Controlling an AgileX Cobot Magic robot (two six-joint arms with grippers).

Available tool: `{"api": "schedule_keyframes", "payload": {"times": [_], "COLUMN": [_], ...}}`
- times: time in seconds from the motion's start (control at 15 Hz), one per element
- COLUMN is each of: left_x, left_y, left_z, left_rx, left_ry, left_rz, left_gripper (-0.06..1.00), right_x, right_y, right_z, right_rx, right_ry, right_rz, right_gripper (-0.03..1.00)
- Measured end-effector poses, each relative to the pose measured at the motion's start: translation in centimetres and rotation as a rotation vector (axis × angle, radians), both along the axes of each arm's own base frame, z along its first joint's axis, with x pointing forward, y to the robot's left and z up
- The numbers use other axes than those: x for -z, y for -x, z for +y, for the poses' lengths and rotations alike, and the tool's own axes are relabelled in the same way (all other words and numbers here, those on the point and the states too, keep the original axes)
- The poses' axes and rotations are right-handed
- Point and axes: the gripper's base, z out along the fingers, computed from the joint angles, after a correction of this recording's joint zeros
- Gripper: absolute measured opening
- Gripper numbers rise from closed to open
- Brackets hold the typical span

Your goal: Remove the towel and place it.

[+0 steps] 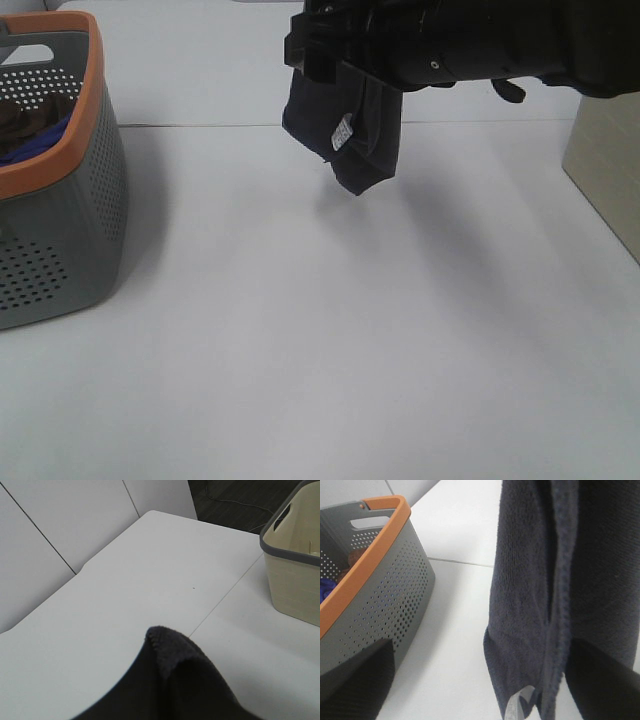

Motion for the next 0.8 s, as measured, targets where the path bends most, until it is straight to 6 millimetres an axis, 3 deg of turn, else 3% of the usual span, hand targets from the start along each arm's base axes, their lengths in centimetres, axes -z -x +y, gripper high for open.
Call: {"api": "schedule_keyframes", "payload": {"times": [0.33, 0.67, 0.8], "left_x": [0.0, 0.0, 0.0], "left_y": [-0.1, -0.1, -0.1], "left_z": [0.2, 0.2, 0.2], "left_rx": [-0.015, -0.018, -0.018], "left_ry": [-0.023, -0.029, -0.030], "left_rz": [-0.013, -0.016, -0.015], "left_gripper": [0.00, 0.00, 0.00], "right_x": [0.8, 1.5, 1.3], "right_y": [0.1, 0.2, -0.2], "right_z": [-0.1, -0.4, -0.9], "right_rx": [-0.034, -0.017, 0.040], "right_ry": [0.068, 0.099, 0.116], "right_rz": [-0.014, -0.016, -0.046], "right_gripper": [0.56, 0.50, 0.42]}}
